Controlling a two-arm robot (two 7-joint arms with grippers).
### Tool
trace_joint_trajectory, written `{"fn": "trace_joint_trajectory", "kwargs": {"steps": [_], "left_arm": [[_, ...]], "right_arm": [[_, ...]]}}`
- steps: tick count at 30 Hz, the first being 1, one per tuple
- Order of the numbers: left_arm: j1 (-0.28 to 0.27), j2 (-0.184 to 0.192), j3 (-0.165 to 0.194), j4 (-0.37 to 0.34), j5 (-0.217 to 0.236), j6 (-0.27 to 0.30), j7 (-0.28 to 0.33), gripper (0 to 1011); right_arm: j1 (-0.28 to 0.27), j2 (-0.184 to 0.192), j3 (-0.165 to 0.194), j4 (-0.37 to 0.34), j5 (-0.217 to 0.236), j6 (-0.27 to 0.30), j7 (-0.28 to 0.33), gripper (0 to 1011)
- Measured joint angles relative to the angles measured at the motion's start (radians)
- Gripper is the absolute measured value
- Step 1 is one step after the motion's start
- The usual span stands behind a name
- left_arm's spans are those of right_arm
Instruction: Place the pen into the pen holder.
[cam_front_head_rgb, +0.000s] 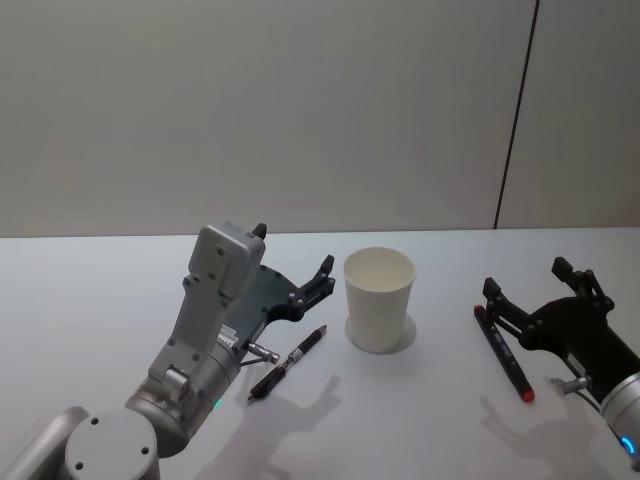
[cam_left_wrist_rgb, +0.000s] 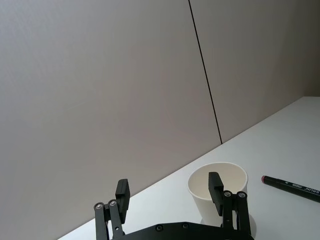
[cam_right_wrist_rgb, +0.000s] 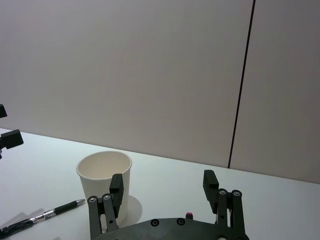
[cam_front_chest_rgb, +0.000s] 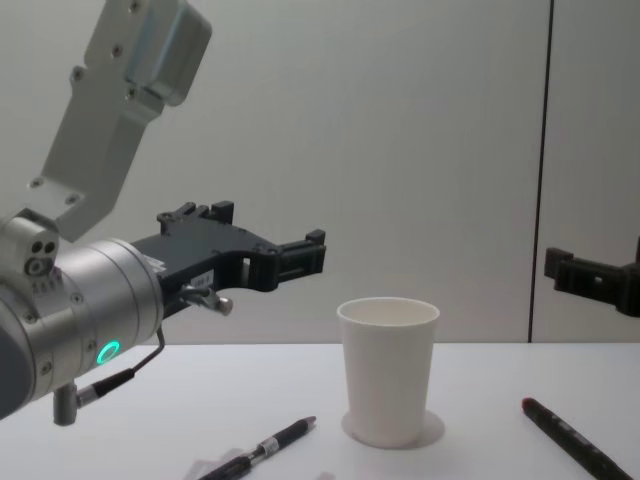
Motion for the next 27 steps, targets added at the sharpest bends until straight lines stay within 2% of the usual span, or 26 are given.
{"fn": "trace_joint_trajectory", "kwargs": {"steps": [27], "left_arm": [[0.000,0.000,0.000,0.000,0.000,0.000,0.000,1004]], "right_arm": [[0.000,0.000,0.000,0.000,0.000,0.000,0.000,1001]]}}
